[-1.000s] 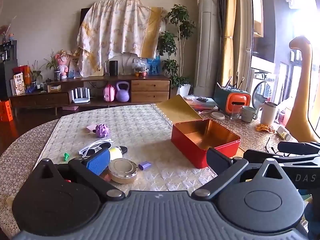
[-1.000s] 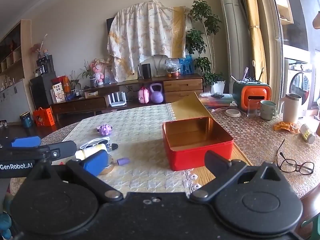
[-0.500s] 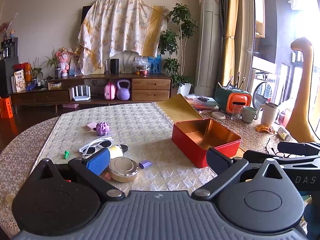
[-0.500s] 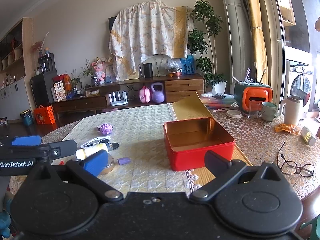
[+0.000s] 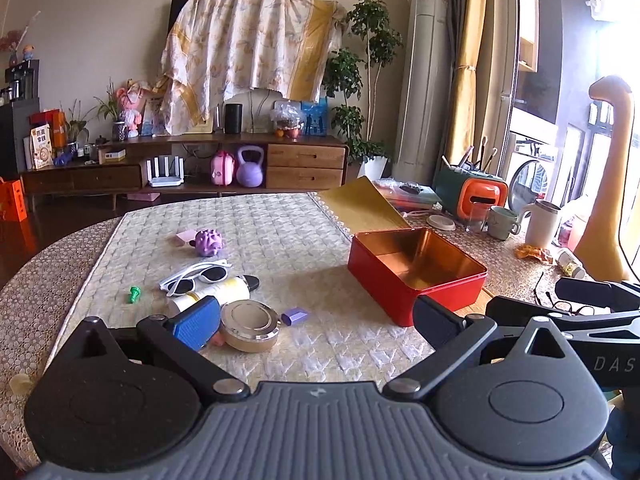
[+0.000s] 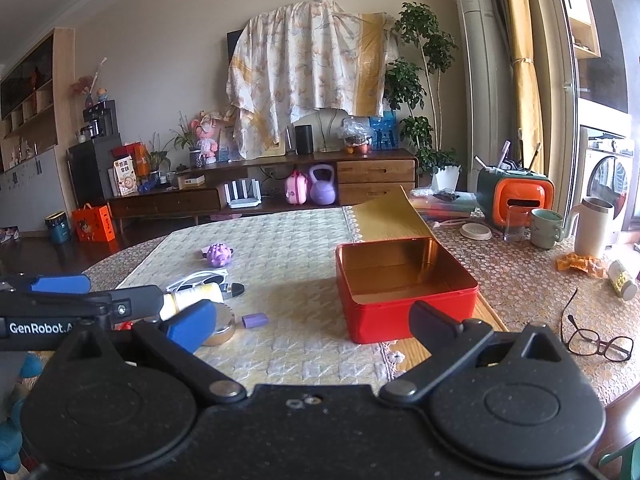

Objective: Organize rigid objects
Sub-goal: 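Move both tools toward the cluster of small items on the table, then grasp the red candy with the left tool while the right tool grasps the purple eraser, then carry both items over the red tin box and open the right tool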

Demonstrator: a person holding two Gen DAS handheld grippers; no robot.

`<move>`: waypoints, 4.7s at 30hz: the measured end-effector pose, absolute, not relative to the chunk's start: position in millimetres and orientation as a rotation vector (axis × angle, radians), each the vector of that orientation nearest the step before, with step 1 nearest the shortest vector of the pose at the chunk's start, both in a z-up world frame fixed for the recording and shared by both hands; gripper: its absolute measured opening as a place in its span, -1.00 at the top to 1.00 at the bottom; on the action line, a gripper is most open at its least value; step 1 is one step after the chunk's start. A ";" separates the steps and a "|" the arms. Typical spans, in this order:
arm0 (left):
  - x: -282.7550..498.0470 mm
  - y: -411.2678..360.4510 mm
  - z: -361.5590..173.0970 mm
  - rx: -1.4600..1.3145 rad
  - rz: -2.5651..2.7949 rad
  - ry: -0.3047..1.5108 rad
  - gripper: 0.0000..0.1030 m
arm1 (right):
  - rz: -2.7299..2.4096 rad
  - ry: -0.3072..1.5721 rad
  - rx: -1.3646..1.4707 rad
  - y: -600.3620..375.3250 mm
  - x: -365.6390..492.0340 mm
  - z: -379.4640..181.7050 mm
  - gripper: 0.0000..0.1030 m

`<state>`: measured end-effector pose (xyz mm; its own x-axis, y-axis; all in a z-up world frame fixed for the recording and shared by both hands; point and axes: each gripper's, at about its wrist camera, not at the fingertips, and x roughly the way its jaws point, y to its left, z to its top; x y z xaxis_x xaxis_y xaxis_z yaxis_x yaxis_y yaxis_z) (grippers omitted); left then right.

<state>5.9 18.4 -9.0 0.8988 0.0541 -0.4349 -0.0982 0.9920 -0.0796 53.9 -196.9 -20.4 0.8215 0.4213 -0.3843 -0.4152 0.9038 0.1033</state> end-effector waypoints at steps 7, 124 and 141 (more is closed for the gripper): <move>9.4 31.0 -13.5 -0.133 0.096 0.454 -1.00 | 0.480 0.424 -0.008 -187.2 63.2 -23.3 -1.00; 109.7 112.8 -53.0 -0.120 0.196 0.608 0.20 | 0.655 0.624 -0.142 -162.7 211.0 -26.0 0.32; 210.6 9.9 -35.9 -0.067 0.014 0.651 0.20 | 0.590 0.622 -0.116 -226.5 258.3 -30.6 0.32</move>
